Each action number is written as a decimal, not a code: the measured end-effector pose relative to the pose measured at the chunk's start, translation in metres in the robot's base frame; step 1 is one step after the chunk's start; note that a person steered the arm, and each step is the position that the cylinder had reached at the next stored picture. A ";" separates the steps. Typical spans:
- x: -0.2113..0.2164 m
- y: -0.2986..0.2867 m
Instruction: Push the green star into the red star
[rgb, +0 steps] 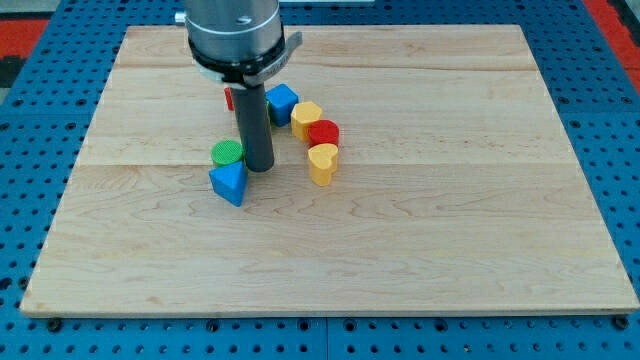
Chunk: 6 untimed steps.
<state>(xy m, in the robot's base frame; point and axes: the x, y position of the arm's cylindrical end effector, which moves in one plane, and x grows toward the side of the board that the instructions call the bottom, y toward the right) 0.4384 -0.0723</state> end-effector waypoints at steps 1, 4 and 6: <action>-0.021 0.000; -0.037 -0.032; -0.034 -0.003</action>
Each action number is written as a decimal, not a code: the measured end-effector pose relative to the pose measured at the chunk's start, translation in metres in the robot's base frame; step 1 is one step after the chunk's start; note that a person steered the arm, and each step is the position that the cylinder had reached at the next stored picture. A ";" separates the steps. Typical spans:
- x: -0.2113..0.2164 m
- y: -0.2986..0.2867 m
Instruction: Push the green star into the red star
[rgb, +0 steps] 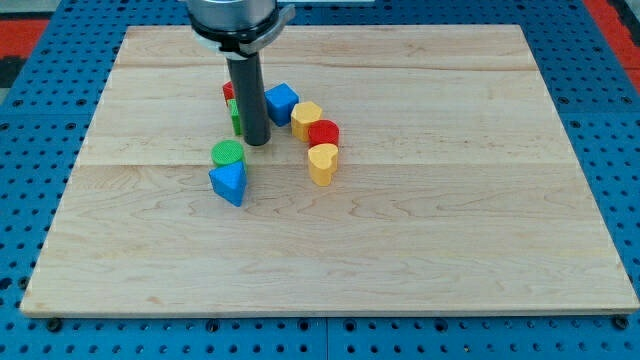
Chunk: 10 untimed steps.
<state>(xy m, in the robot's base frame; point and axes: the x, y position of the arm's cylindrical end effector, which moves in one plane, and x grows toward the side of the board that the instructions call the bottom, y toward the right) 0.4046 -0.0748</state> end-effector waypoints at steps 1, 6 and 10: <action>-0.007 -0.005; -0.035 -0.168; -0.110 -0.080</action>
